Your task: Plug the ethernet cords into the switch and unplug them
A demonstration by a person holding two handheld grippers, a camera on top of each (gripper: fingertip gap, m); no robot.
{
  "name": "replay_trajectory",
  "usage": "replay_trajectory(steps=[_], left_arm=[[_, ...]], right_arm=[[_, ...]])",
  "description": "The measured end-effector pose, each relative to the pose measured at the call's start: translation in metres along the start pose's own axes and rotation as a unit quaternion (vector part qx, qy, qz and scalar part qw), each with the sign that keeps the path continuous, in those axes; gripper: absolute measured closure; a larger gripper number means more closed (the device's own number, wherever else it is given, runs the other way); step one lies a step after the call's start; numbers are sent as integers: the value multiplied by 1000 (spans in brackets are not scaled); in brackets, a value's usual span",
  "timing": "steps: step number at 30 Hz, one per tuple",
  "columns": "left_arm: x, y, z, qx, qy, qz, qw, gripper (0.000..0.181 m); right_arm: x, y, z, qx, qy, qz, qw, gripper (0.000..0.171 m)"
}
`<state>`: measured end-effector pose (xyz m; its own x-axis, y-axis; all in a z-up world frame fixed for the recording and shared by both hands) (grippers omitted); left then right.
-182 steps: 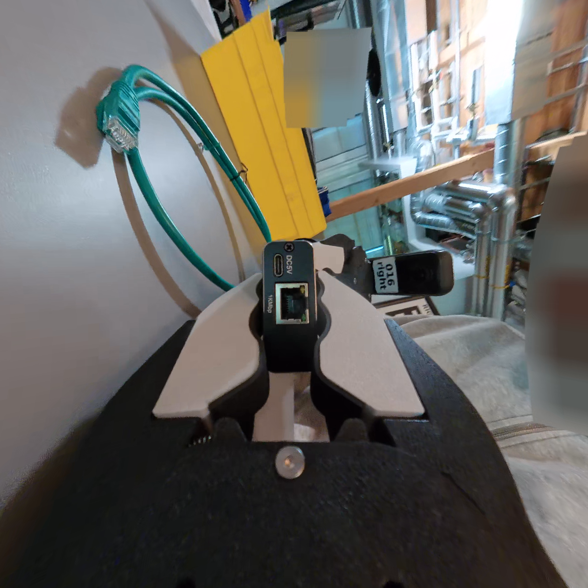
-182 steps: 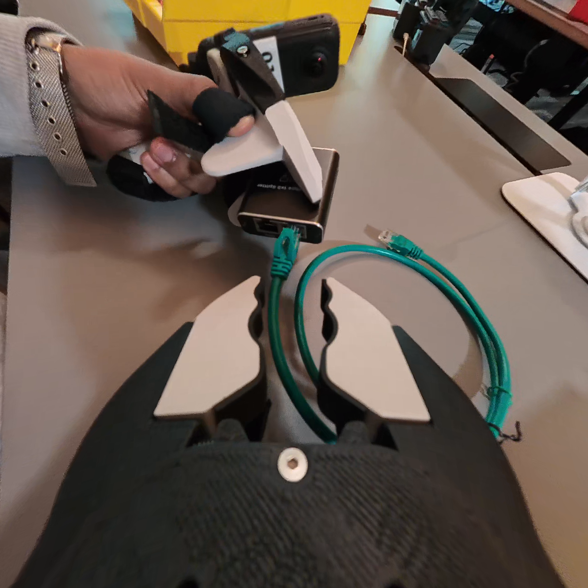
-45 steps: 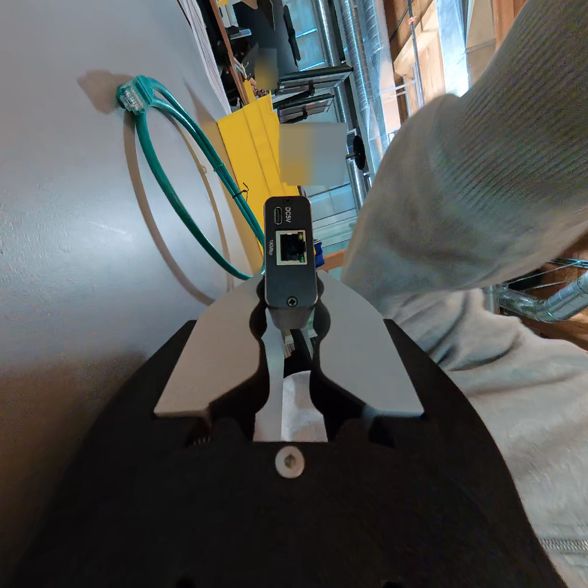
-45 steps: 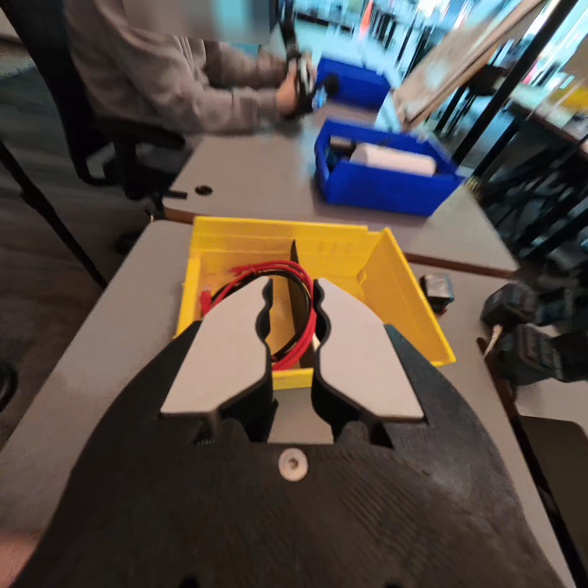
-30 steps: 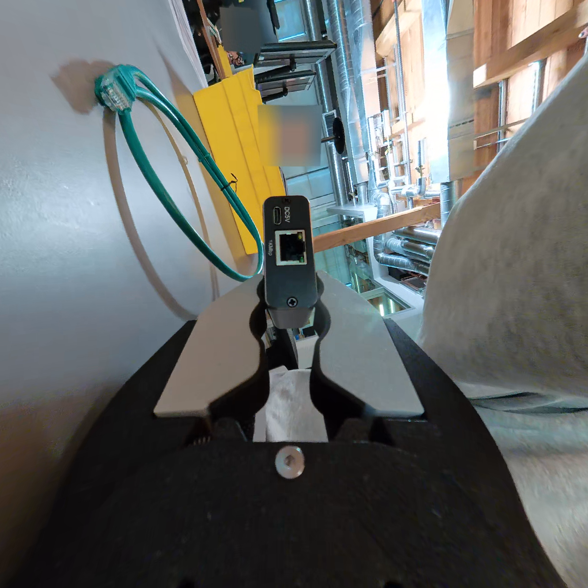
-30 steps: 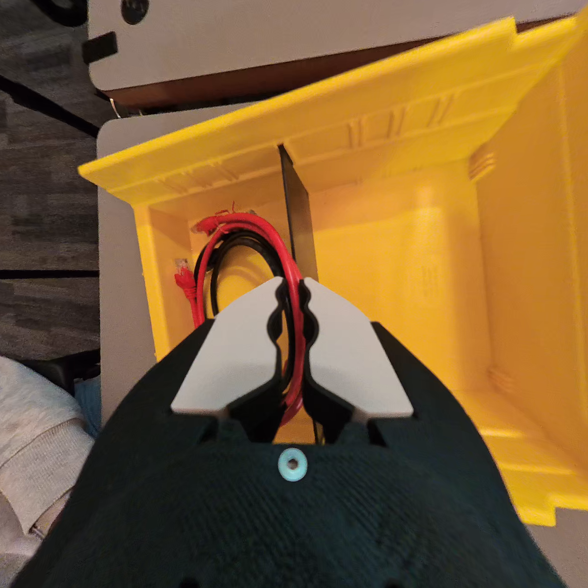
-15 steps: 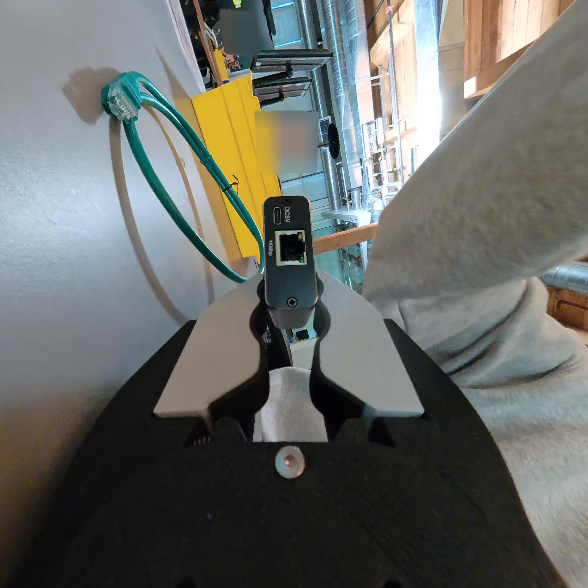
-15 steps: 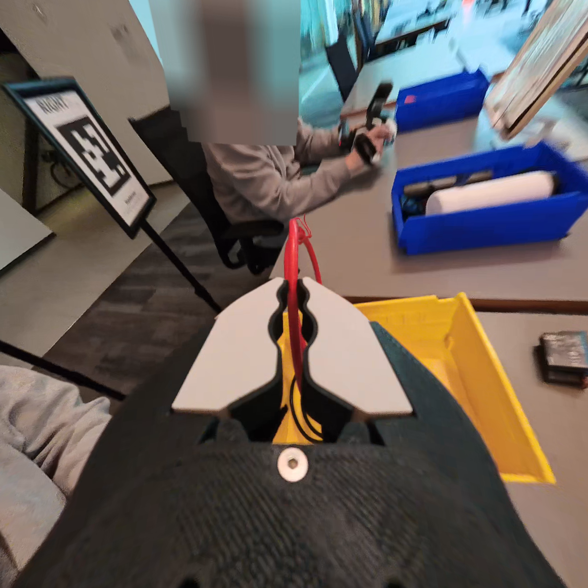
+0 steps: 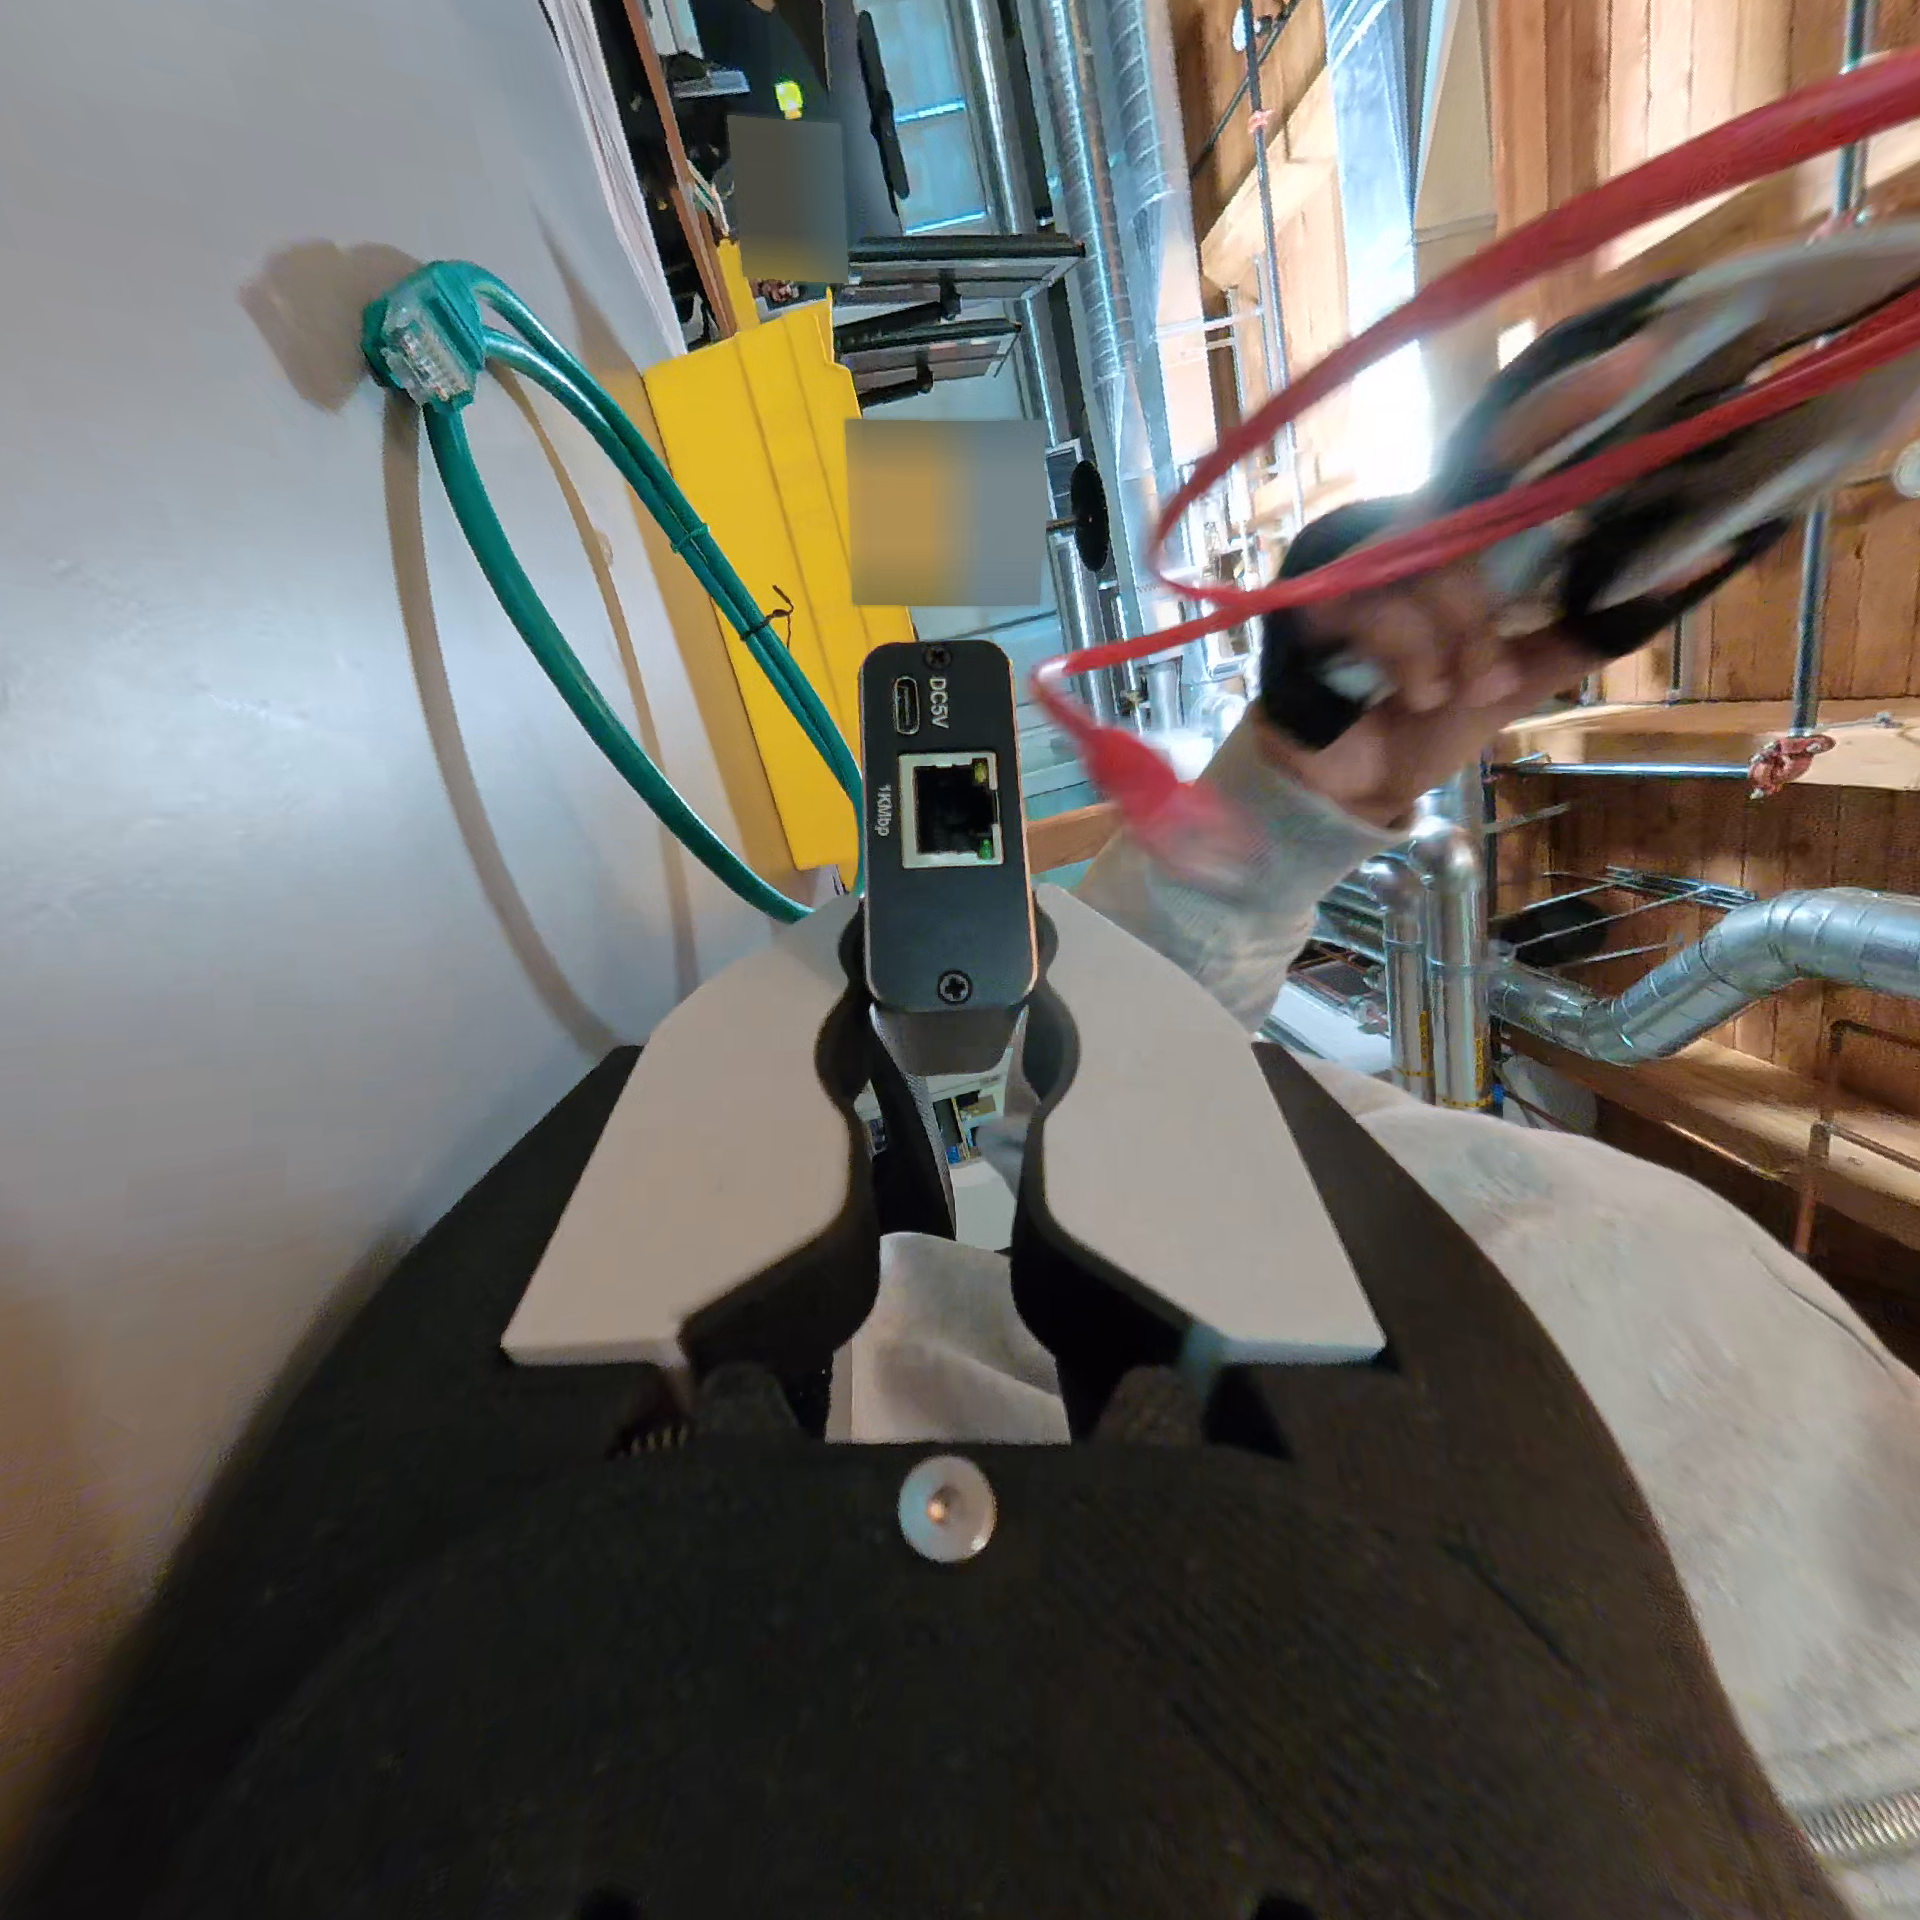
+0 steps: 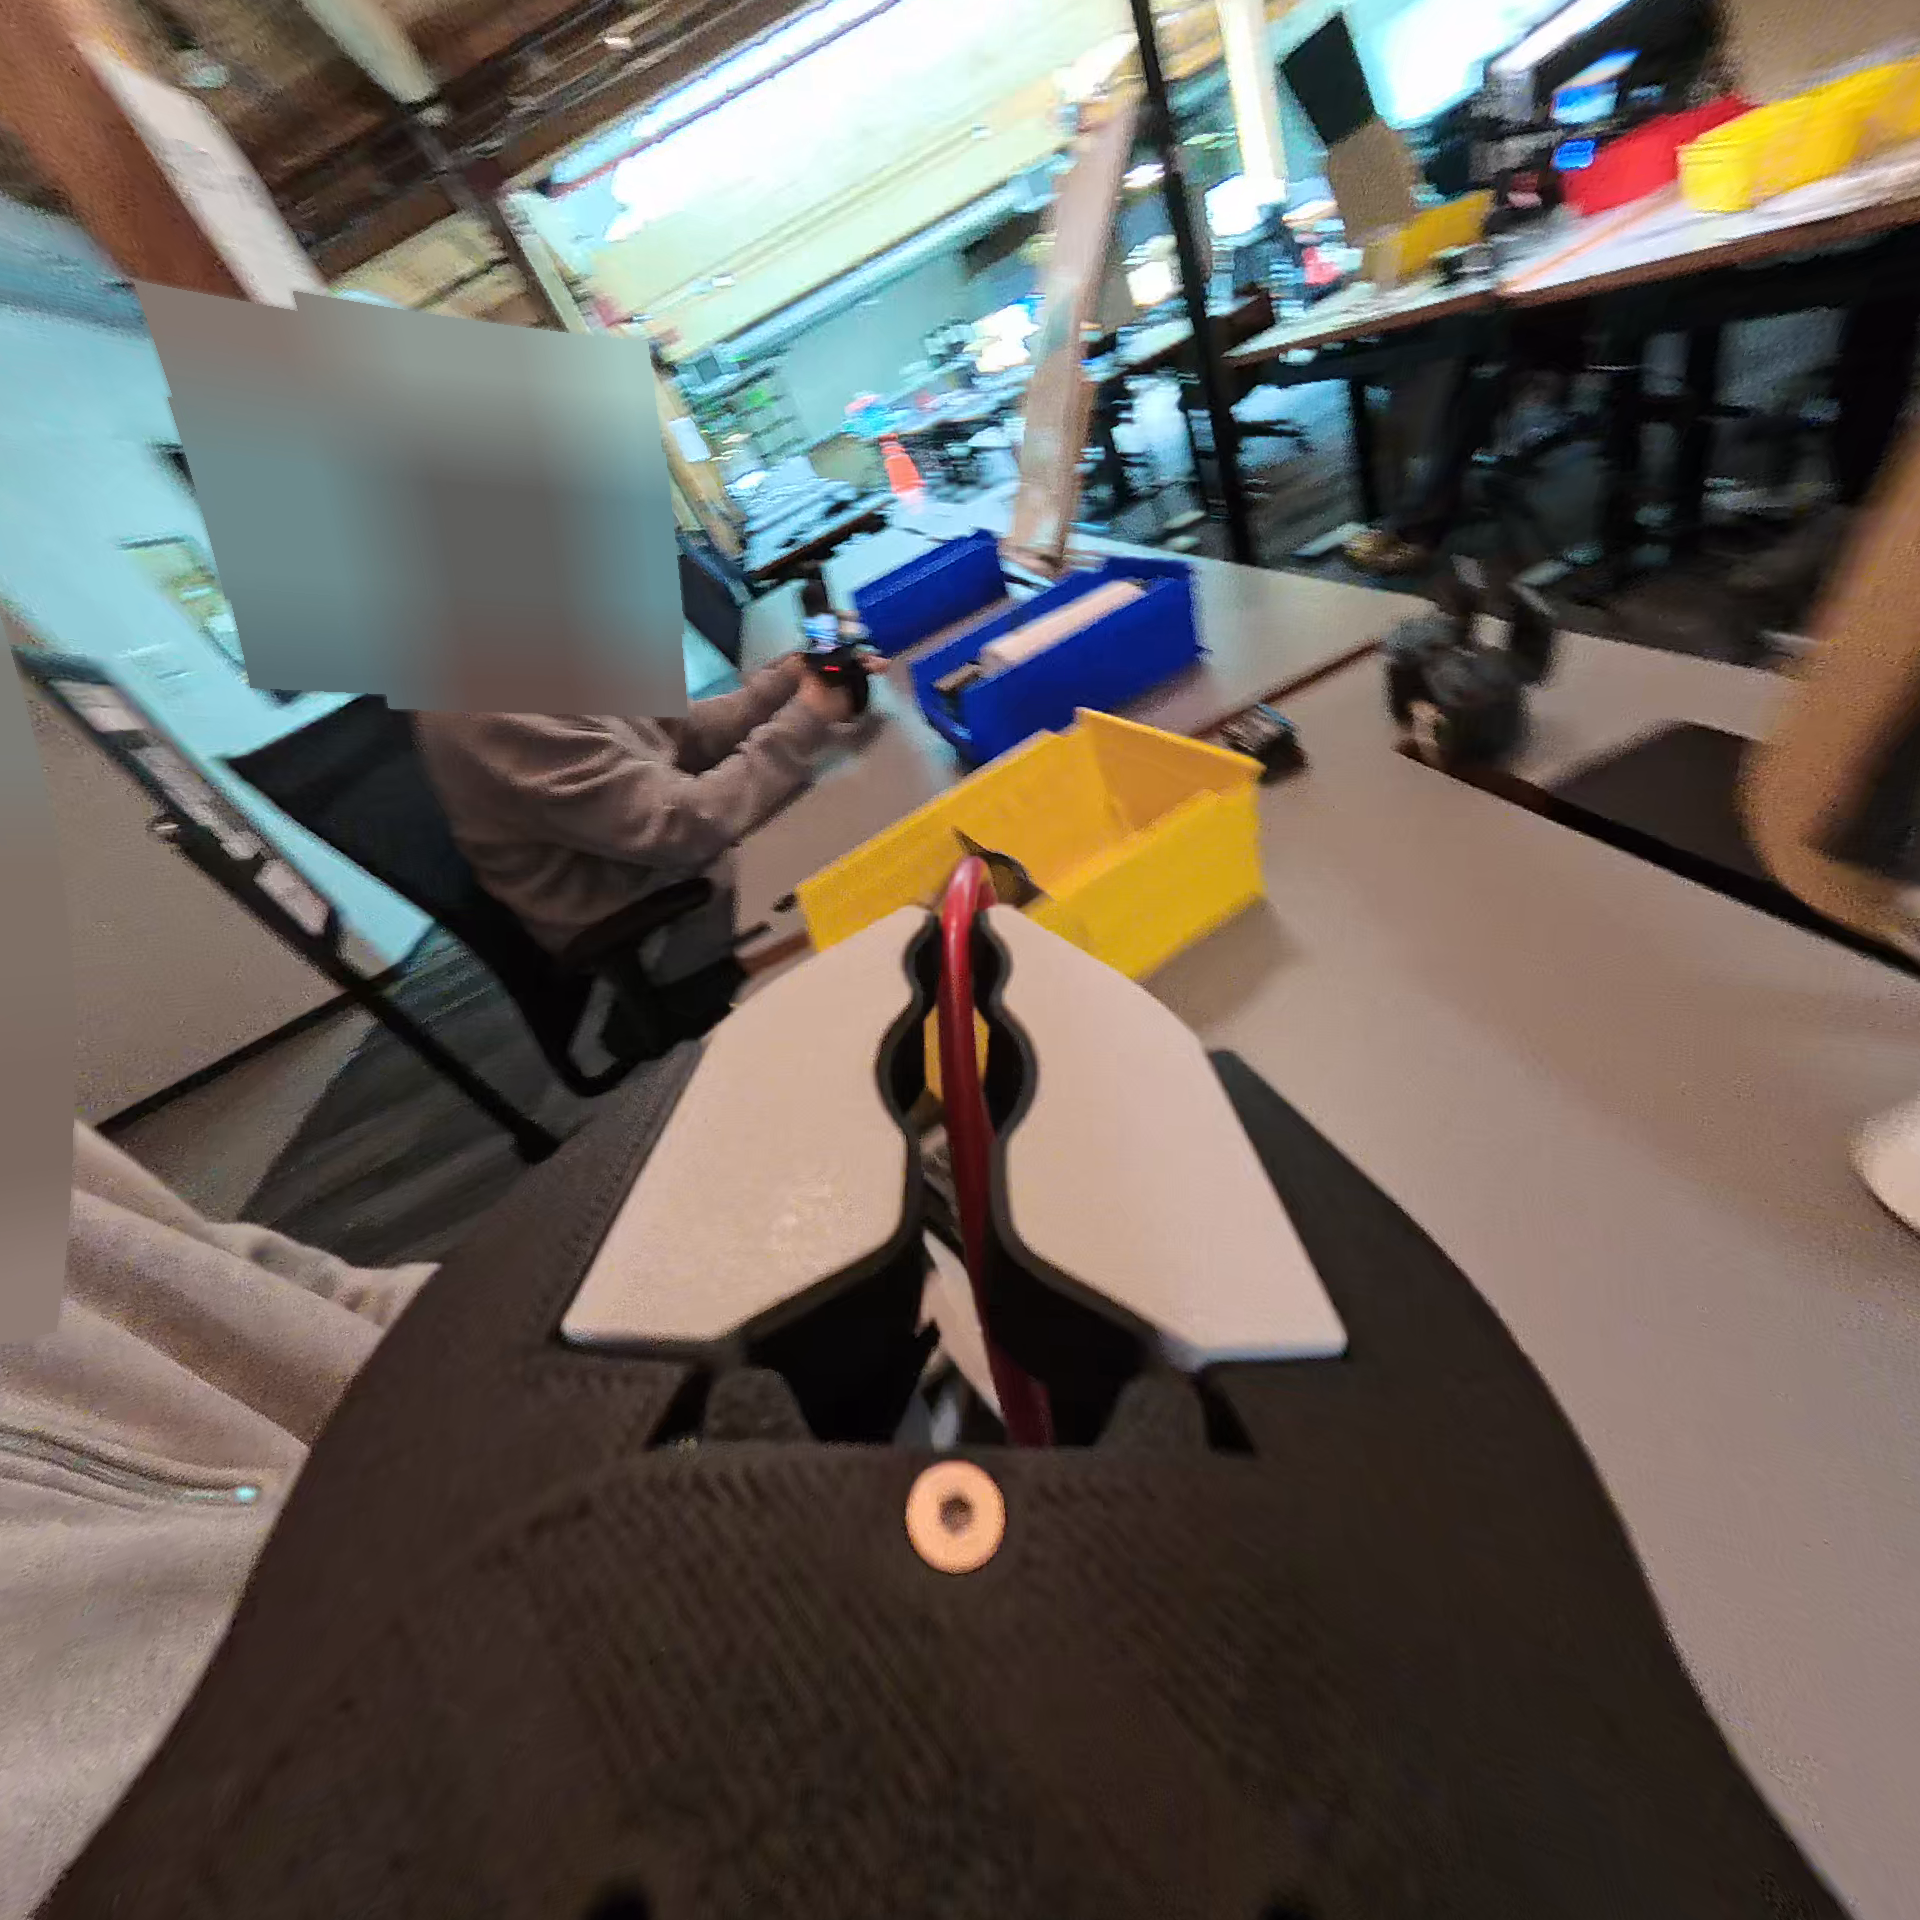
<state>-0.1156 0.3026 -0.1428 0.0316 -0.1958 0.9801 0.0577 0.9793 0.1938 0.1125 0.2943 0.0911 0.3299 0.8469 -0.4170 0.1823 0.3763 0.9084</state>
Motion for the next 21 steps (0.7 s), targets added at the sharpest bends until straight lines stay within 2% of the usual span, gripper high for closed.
replay_trajectory(steps=[3, 6, 12, 14, 16, 19, 21], left_arm=[[0, 0, -2, -8, 8, -4, 1000, 156], [0, -2, -7, -26, 37, -23, 999, 155], [2, -4, -15, -49, 78, -53, 994, 155], [1, -3, -15, -44, 75, -45, 995, 155], [1, -1, -14, -40, 72, -41, 996, 155], [1, 0, -14, -36, 66, -37, 996, 156], [0, 1, -13, -33, 63, -33, 997, 156]], right_arm=[[9, -42, 55, -24, -102, -34, 994, 166], [28, -81, 94, -59, -181, -63, 980, 165], [48, -101, 136, 30, -192, -115, 974, 165], [54, -107, 147, 36, -248, -112, 961, 161], [53, -111, 155, 25, -329, -72, 941, 142], [29, -112, 154, 0, -398, 49, 916, 123], [10, -117, 142, -43, -412, 127, 901, 123]])
Point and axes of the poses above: each gripper's, where its closed fingertips meet, z back along the fingers, y out of its top, x = y × z across the jaws, the point moved 10 cm from there along z, back along the fingers, and after that the axes turned 13 degrees about y, right-handed, at the moved point
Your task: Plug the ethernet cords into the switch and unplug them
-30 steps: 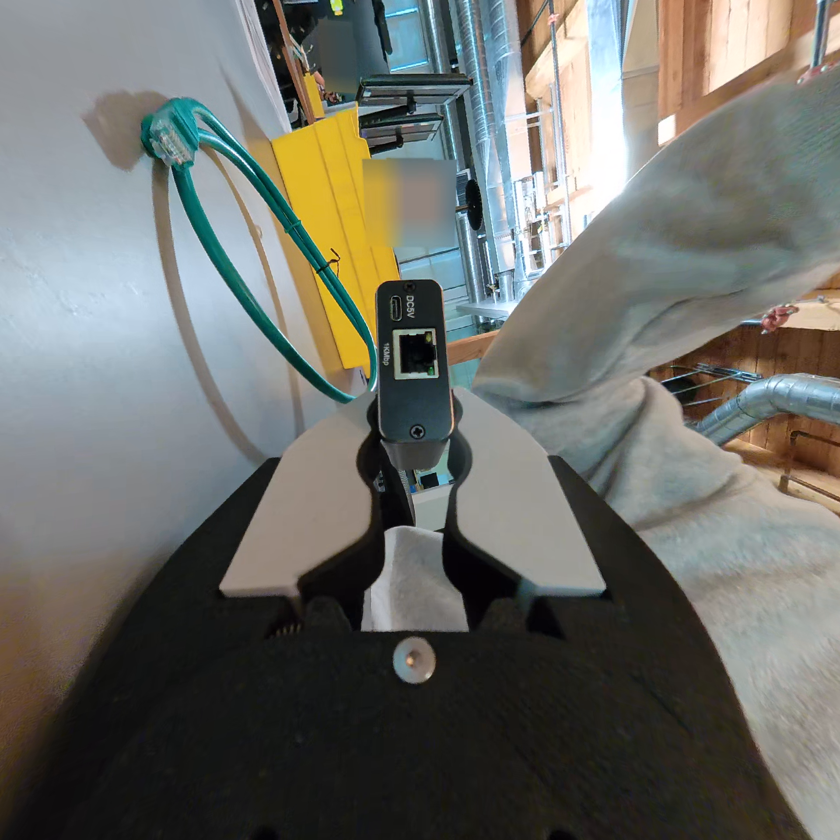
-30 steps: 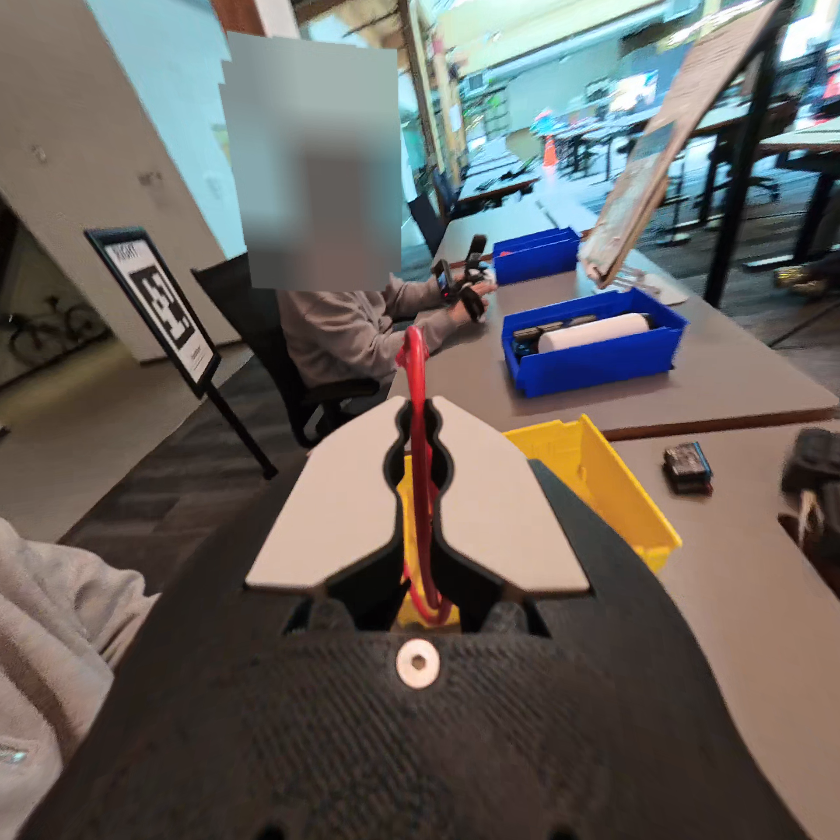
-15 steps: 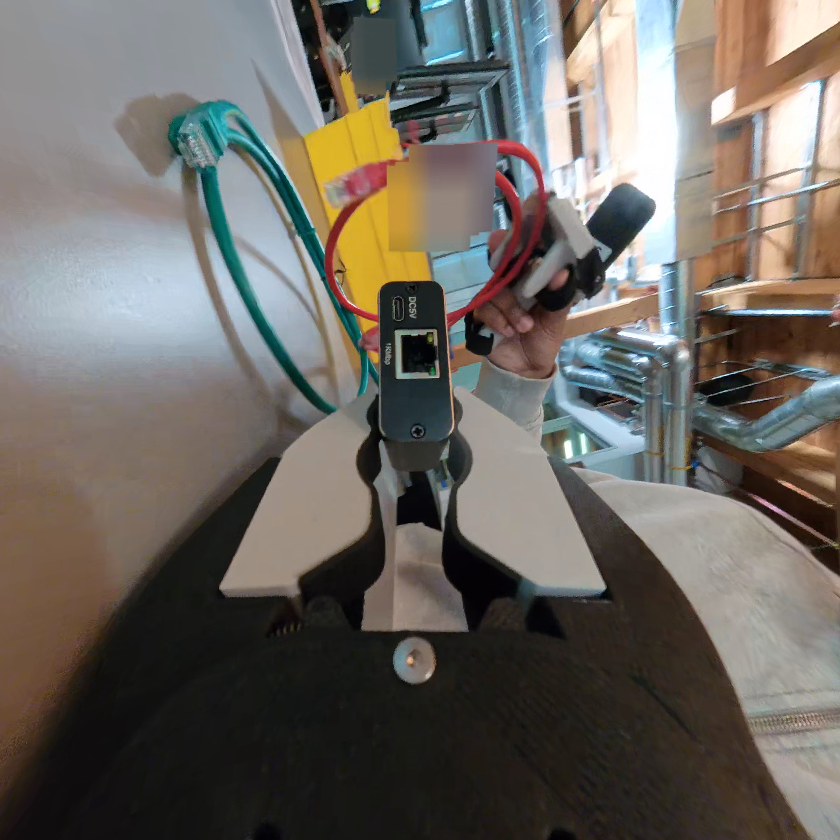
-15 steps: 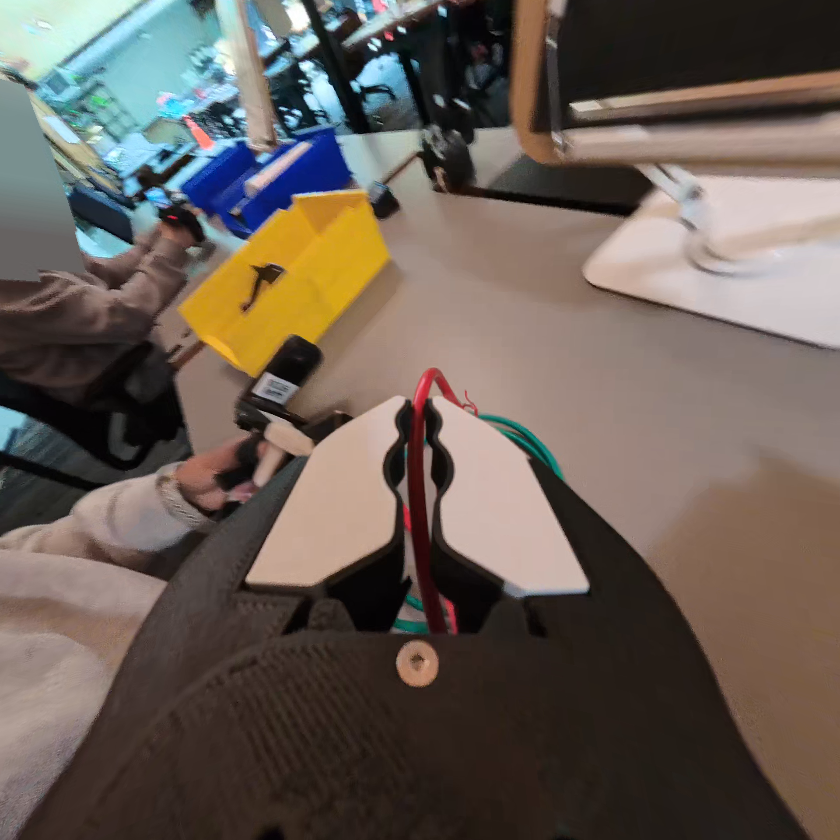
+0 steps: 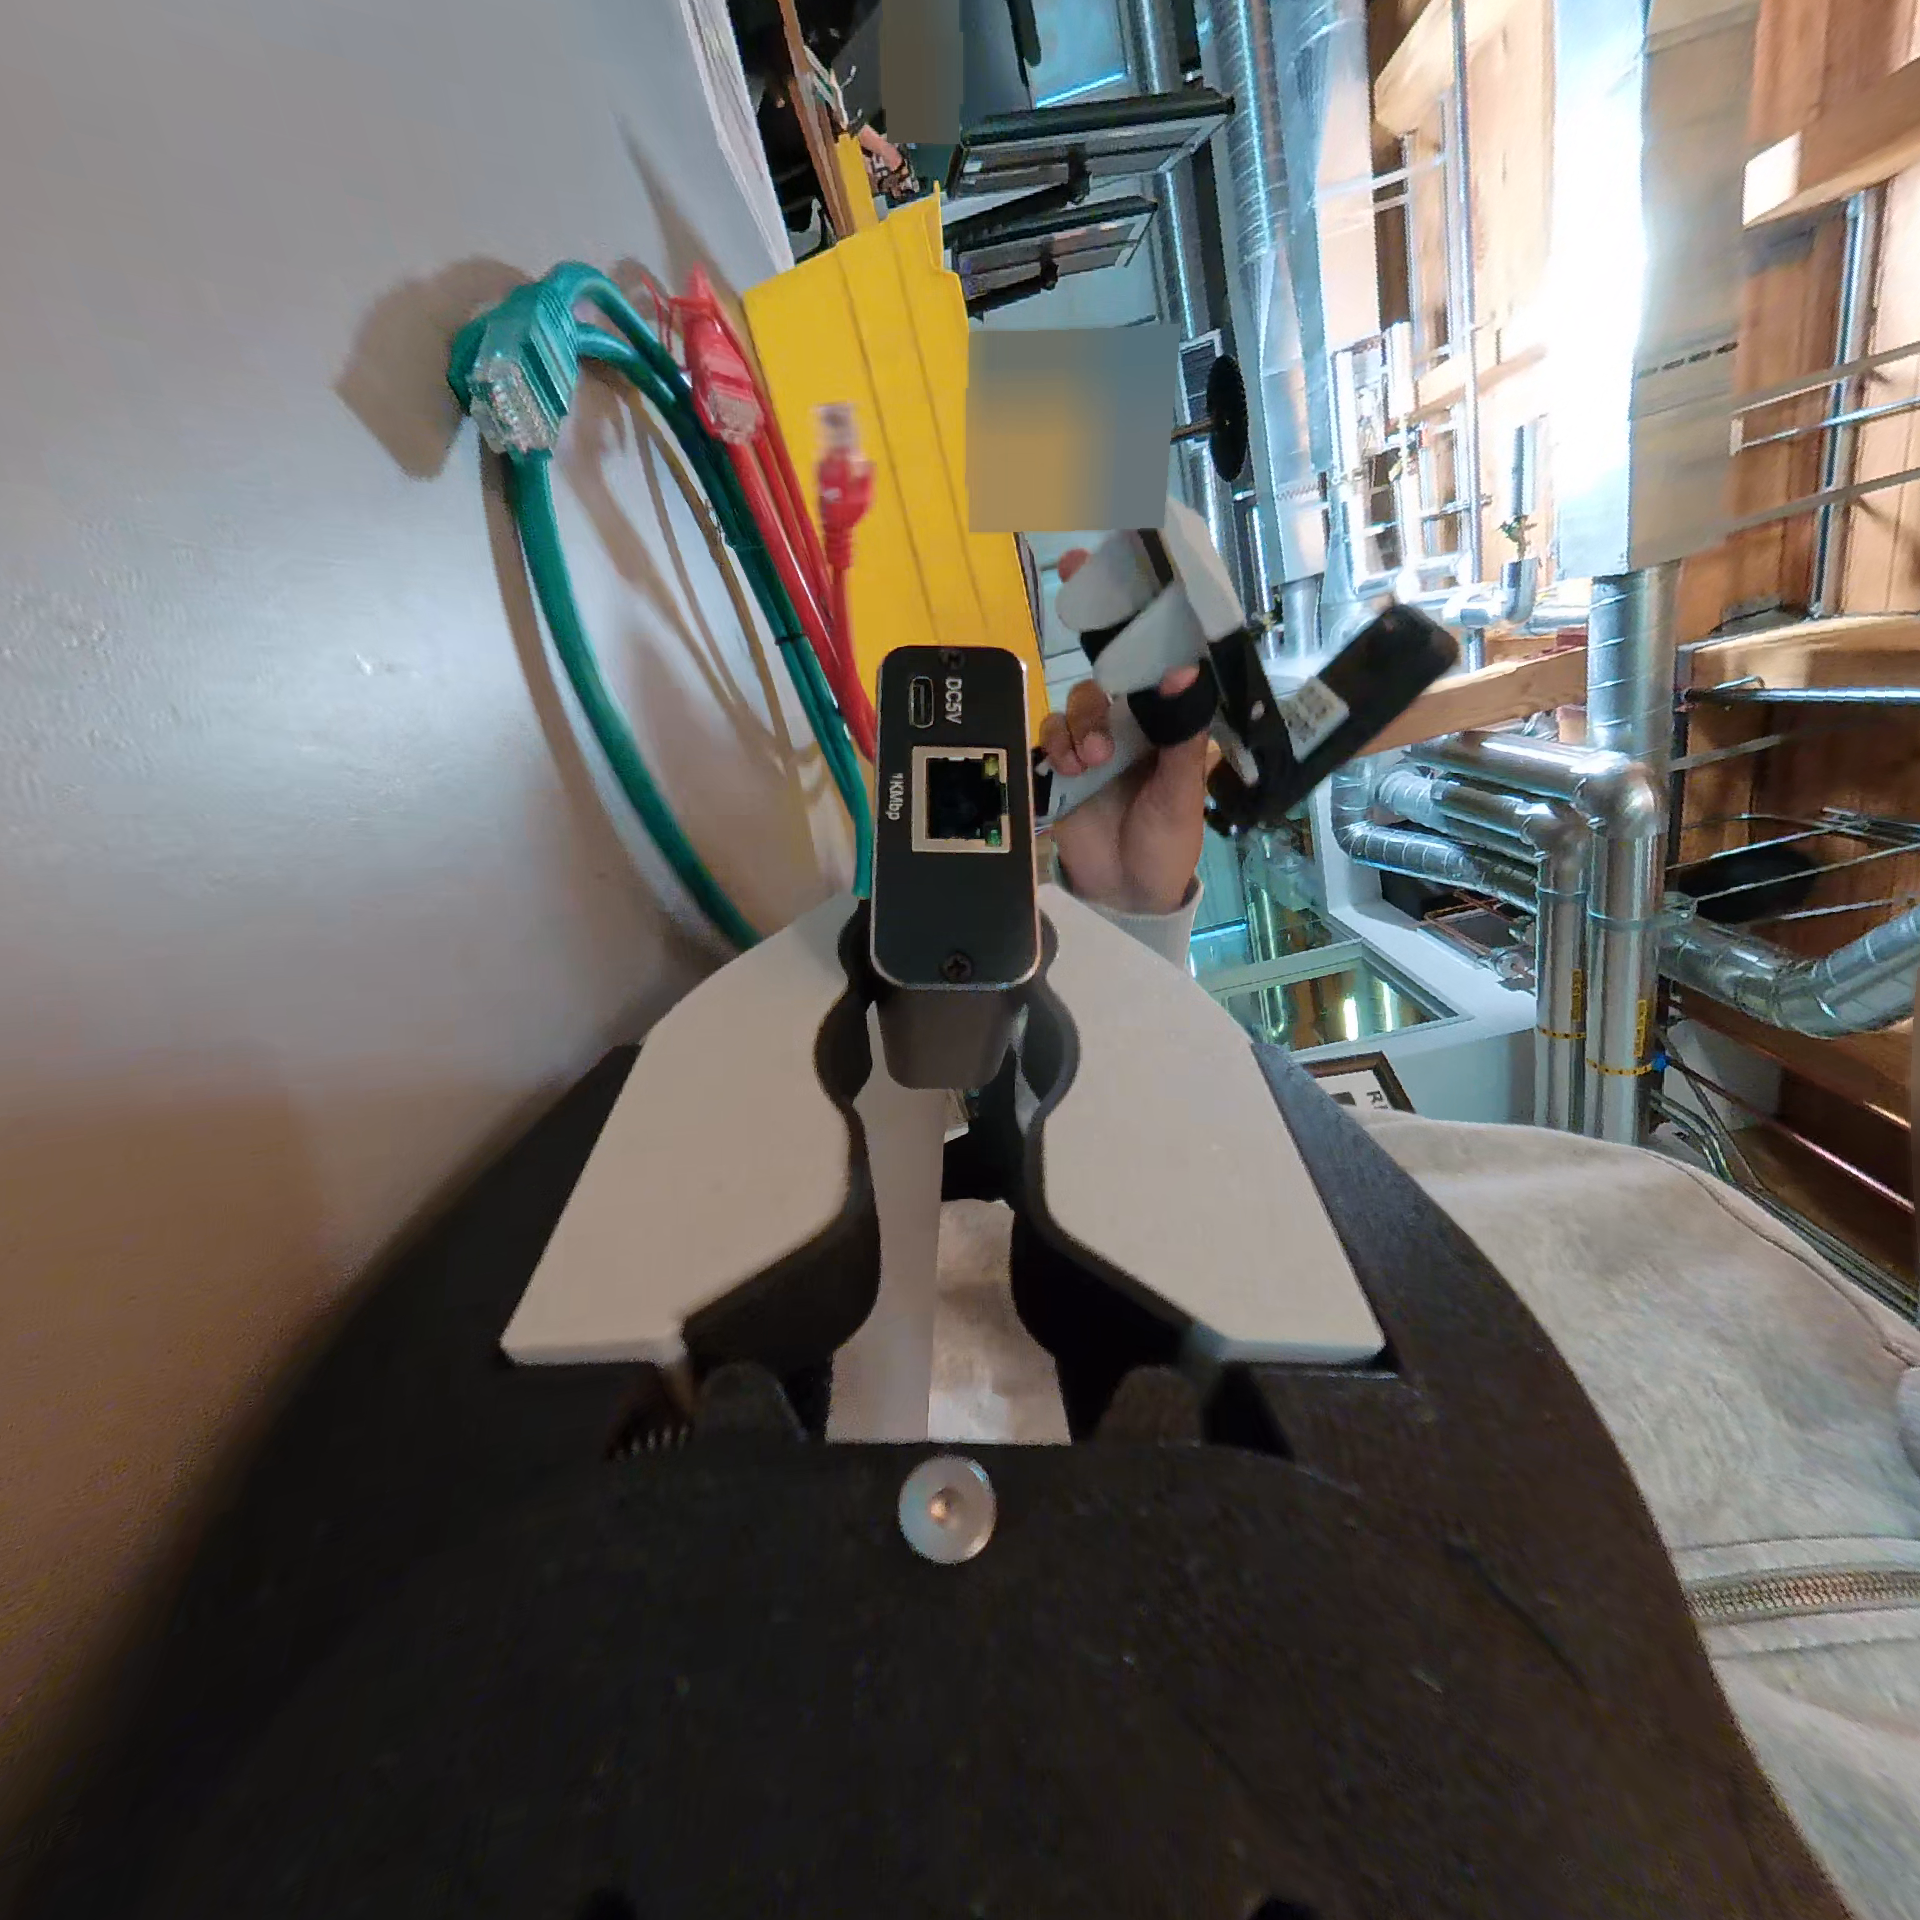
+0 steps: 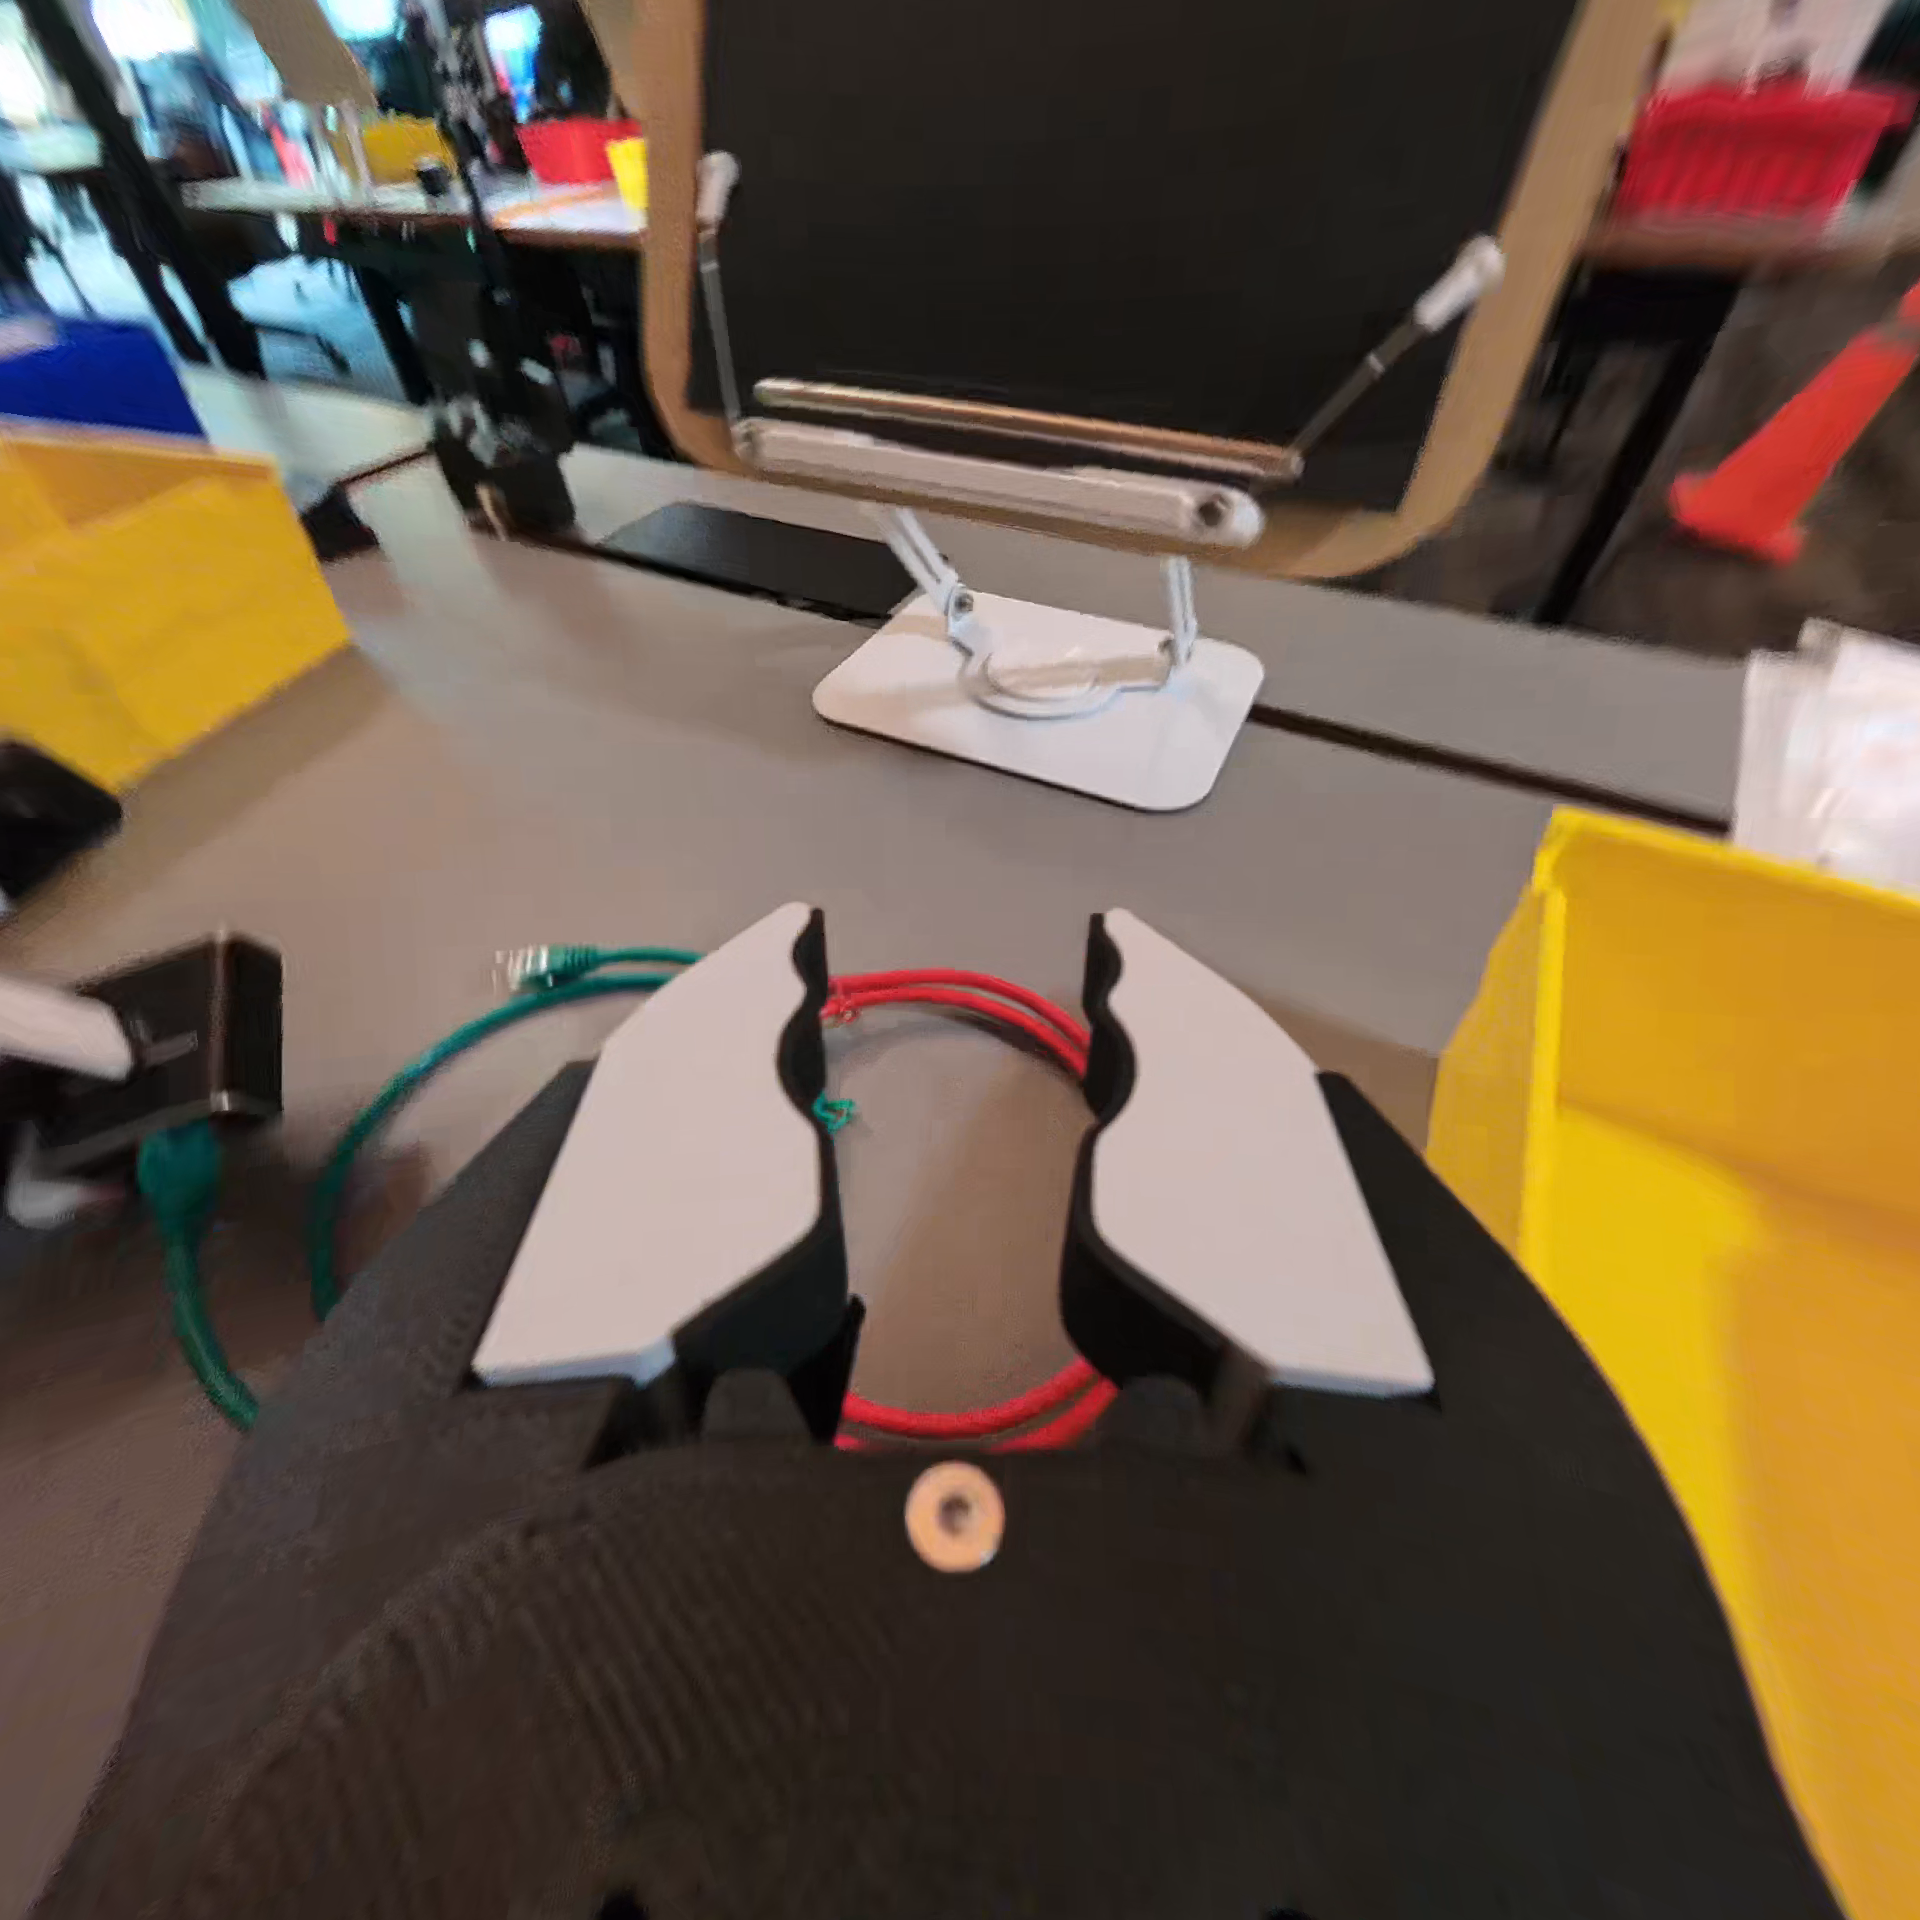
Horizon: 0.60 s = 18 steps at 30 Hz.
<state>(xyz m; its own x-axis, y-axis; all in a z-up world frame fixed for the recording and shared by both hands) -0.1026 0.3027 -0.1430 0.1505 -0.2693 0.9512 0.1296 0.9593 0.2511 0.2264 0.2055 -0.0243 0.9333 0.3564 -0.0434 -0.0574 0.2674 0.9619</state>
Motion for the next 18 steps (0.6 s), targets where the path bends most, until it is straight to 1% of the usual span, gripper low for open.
replay_trajectory(steps=[2, 5, 6, 7, 8, 10, 11, 13, 14, 16, 18], left_arm=[[0, 0, 0, -3, -2, 1, 1000, 156], [0, 0, 0, -2, -3, 1, 1000, 156], [0, 0, 0, -2, -4, 1, 1000, 156], [0, 0, 0, -1, -4, 1, 1000, 156], [0, 0, 0, 0, -3, 1, 1000, 156], [0, 1, 0, 3, -2, 1, 1000, 156], [0, 1, 1, 4, -1, 1, 1000, 156], [0, 1, 1, 4, -1, 1, 1000, 156], [0, 1, 1, 4, -1, 2, 1000, 156], [0, 1, 1, 6, -3, 3, 1000, 156], [-1, 2, 1, 8, -6, 6, 1000, 156]], right_arm=[[-23, -7, -5, -40, 23, 62, 997, 134], [-48, -28, -31, -129, 54, 96, 986, 139], [-51, -36, -41, -154, 57, 95, 982, 140], [-53, -43, -50, -176, 61, 85, 979, 137], [-52, -50, -59, -193, 64, 68, 977, 135], [-50, -60, -74, -217, 87, 21, 972, 135], [-48, -63, -79, -225, 101, -8, 969, 140], [-44, -66, -84, -219, 121, -60, 966, 150], [-41, -65, -84, -197, 129, -79, 969, 154], [-38, -59, -78, -127, 154, -110, 974, 164], [-39, -51, -68, -73, 175, -117, 975, 165]])
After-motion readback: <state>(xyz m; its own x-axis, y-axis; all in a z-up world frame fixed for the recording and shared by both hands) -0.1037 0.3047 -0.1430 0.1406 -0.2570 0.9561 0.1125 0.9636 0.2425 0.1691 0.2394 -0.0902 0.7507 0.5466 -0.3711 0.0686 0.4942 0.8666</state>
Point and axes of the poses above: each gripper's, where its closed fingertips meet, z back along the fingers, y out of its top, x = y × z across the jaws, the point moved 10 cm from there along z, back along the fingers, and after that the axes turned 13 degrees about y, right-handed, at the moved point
